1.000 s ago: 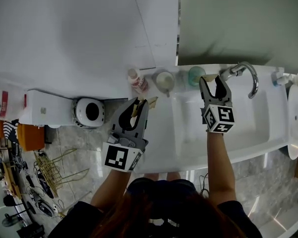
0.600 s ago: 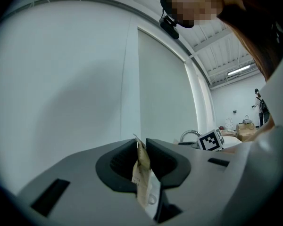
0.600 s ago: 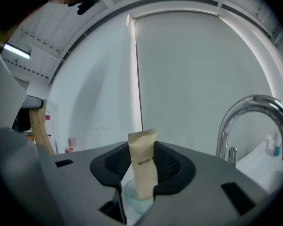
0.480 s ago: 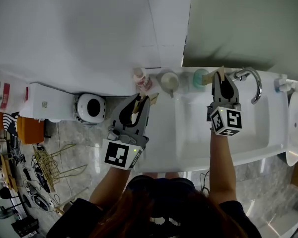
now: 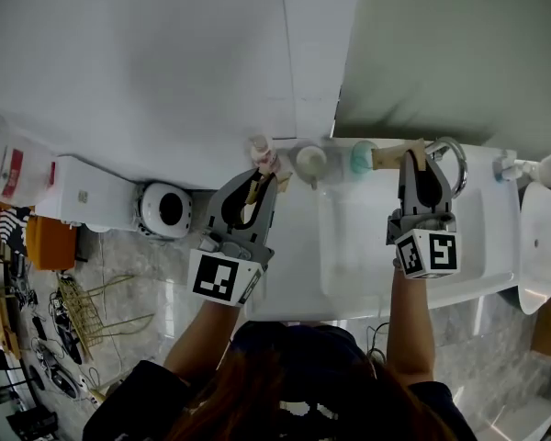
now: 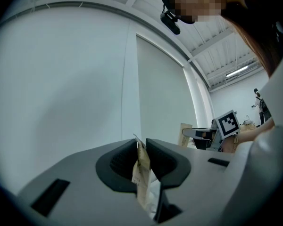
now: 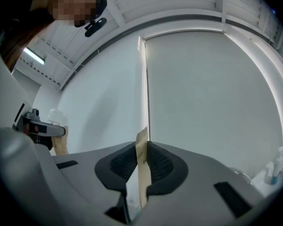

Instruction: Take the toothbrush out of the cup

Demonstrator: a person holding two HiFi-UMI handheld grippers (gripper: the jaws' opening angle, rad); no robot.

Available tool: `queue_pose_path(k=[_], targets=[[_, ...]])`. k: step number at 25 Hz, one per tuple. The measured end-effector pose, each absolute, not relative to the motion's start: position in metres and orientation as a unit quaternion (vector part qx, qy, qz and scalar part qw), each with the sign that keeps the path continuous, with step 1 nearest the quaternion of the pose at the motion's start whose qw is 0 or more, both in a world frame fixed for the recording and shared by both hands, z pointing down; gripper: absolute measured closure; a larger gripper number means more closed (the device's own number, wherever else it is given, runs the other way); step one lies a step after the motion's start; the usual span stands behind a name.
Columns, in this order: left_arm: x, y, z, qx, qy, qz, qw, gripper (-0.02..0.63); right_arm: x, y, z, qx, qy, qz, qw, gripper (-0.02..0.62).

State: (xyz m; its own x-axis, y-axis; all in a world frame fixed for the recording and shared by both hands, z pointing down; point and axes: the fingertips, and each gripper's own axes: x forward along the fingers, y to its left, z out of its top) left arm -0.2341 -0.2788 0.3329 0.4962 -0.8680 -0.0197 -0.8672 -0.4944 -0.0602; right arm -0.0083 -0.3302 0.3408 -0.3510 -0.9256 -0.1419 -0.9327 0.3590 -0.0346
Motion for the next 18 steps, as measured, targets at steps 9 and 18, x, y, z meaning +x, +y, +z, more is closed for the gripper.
queue_pose_path(k=[9,18], targets=[[-0.231,-0.261,0.311,-0.872,0.488,-0.004,0.039,0.534,-0.024,-0.278,0.319,-0.565,0.823,0.036,0.045,0.532],[-0.230,-0.241,0.302,-0.876,0.480,0.002,0.043,0.534,-0.030,-0.244,0.324,-0.570,0.821,0.038,0.022,0.532]])
